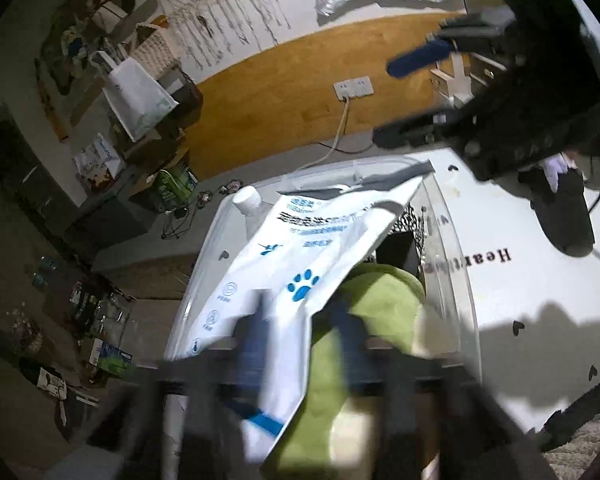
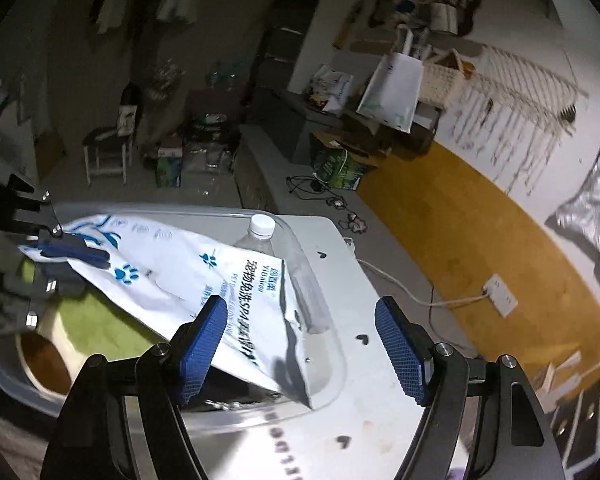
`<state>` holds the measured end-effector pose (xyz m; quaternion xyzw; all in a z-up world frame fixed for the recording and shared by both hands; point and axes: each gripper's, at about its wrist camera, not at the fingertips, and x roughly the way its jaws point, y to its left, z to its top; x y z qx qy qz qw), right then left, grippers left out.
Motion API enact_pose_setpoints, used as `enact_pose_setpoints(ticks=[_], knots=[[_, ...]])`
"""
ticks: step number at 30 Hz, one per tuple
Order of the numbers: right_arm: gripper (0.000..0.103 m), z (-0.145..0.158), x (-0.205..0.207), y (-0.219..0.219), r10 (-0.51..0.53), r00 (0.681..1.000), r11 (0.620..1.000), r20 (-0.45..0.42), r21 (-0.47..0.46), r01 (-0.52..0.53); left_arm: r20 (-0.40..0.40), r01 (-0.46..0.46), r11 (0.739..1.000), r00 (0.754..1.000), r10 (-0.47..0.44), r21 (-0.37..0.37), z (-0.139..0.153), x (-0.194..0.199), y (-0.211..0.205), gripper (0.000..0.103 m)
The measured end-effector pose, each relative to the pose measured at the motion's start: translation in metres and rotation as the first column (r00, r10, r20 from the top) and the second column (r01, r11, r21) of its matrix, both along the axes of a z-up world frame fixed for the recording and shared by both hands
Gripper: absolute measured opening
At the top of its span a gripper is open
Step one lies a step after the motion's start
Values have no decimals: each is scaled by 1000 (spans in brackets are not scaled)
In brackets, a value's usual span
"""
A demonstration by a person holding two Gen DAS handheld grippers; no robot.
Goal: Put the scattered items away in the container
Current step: 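Lower the package onto the avocado plush and open both tools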
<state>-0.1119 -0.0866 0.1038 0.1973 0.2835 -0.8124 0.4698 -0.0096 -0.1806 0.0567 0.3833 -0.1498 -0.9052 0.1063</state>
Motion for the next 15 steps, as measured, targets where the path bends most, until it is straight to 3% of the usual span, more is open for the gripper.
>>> enact_pose_setpoints(ticks=[1, 4, 7, 10, 11, 12, 13, 15], knots=[[77, -2, 5, 3, -8, 1000, 1000, 8, -5, 8, -17, -3, 1000, 1000, 3, -1, 3, 4, 0, 72], [77, -4, 9, 5, -41, 998, 999, 52, -28, 42, -46, -4, 1000, 999, 5, 11, 13, 14, -2, 74], [77, -5, 12, 8, -74, 990, 995, 116, -64, 82, -63, -26, 999, 998, 29, 43, 20, 19, -7, 88], [78, -4, 14, 13, -103, 978, 986, 181, -114, 125, -89, -60, 996, 994, 65, 64, 24, 23, -9, 96], [82, -4, 16, 15, -112, 974, 982, 198, -125, 139, -94, -70, 995, 993, 77, 73, 25, 25, -10, 97], [95, -4, 17, 17, -125, 969, 980, 213, -127, 154, -98, -78, 993, 991, 86, 83, 25, 27, -10, 97], [101, -3, 19, 19, -136, 965, 976, 224, -137, 169, -100, -86, 992, 990, 96, 97, 25, 28, -11, 98], [101, 0, 25, 25, -150, 961, 965, 233, -175, 193, -102, -98, 987, 988, 112, 130, 25, 31, -12, 98]])
